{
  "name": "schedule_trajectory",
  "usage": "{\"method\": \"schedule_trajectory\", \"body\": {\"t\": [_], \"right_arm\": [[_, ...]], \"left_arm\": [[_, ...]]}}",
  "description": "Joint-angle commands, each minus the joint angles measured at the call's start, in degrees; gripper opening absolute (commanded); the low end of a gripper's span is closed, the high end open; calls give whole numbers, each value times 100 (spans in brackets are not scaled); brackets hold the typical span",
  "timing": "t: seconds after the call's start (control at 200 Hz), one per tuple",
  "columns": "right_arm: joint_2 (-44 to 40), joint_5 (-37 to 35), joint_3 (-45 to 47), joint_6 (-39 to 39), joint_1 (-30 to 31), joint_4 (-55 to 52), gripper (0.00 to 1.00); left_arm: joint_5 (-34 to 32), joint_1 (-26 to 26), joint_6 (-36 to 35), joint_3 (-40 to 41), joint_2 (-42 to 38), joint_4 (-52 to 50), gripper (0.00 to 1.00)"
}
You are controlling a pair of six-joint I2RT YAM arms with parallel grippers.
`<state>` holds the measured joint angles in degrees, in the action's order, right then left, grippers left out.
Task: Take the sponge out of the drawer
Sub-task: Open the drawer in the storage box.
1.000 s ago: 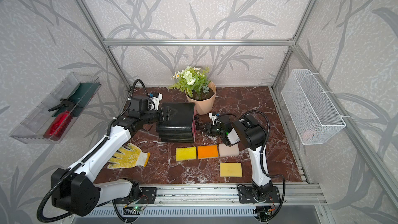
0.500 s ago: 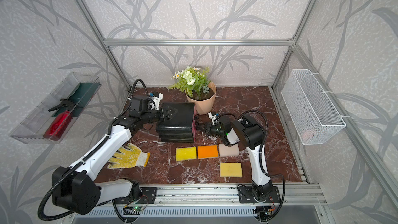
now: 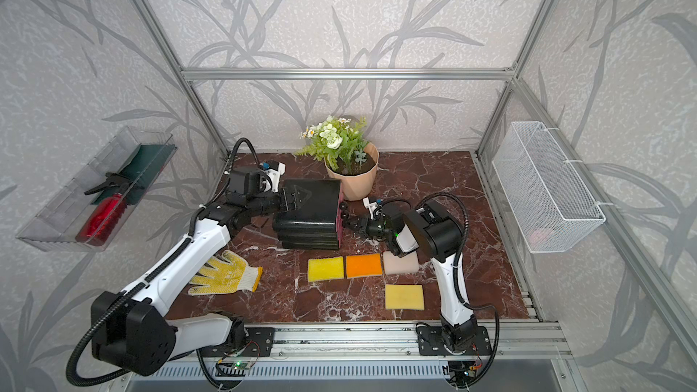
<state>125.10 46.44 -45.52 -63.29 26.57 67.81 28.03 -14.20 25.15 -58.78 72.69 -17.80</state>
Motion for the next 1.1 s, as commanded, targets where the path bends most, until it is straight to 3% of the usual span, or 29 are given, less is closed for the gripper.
{"method": "schedule_trajectory", "body": {"t": [0.0,0.345,0.795,1.095], "right_arm": [[-59,-50,39,330,33,-359,26],[-880,-370,683,1019,-654,-1150,23],[-2244,-1056,858,2540,-1418,-3740,22],[-2610,-1221,988,2844,-1713,-4174,21]], "left_arm": [[-69,-5,11,25,158,-532,83],[-122,-7,15,7,197,-584,82],[-133,-13,14,7,195,-602,82],[-122,-17,15,25,187,-597,82]]}}
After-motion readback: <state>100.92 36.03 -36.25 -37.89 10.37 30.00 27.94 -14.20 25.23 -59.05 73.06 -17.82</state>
